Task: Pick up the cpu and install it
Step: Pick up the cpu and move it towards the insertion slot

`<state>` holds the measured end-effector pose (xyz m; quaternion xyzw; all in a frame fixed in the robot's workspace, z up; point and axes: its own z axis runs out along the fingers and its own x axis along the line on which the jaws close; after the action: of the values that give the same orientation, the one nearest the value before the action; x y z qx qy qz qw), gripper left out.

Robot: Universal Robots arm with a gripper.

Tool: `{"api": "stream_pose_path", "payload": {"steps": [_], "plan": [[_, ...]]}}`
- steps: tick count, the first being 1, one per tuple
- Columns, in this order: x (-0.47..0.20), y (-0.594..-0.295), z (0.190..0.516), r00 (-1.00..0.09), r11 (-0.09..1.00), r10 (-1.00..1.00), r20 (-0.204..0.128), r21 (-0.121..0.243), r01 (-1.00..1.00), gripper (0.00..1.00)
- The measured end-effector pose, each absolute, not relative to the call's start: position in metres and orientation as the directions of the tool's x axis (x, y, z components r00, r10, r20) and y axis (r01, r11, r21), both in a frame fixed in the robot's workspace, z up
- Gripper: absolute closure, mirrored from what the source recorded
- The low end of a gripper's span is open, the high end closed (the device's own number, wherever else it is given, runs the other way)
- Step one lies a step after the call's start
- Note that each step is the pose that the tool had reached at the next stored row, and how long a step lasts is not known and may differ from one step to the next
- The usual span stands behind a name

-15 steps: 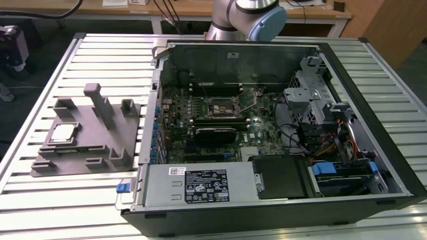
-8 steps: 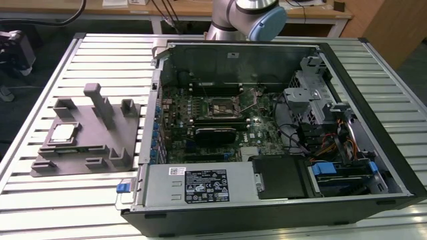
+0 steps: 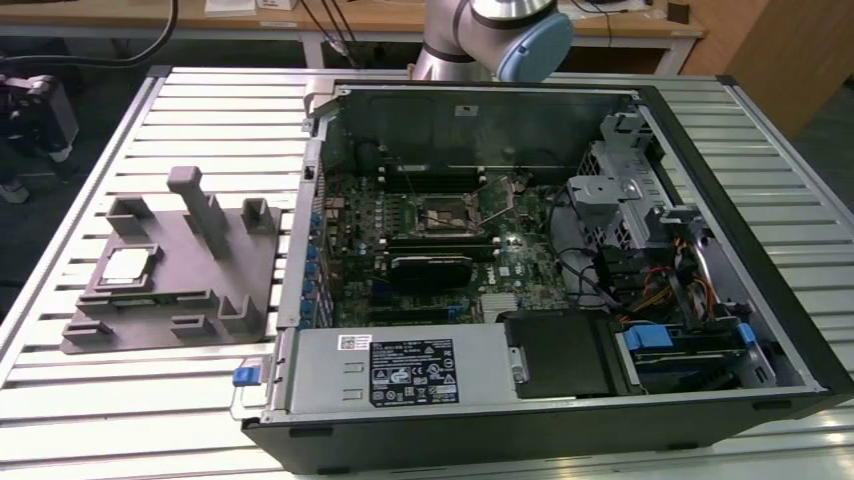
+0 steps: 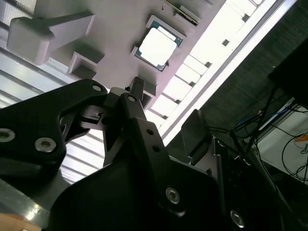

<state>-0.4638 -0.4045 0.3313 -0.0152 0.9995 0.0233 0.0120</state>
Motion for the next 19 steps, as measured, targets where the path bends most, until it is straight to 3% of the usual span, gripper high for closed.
{"api": "stream_pose_path", "payload": {"steps": [6, 7, 16, 19], "plan": [[-0.464, -0.405, 0.32, -1.0, 0.999, -0.013, -0.025, 0.046, -0.014, 0.4], [-0.464, -0.405, 0.318, -1.0, 0.999, -0.013, -0.026, 0.046, -0.014, 0.34], [-0.459, -0.405, 0.302, -1.0, 0.999, -0.013, -0.025, 0.043, -0.014, 0.33], [-0.458, -0.405, 0.297, -1.0, 0.999, -0.013, -0.025, 0.041, -0.014, 0.21]]}}
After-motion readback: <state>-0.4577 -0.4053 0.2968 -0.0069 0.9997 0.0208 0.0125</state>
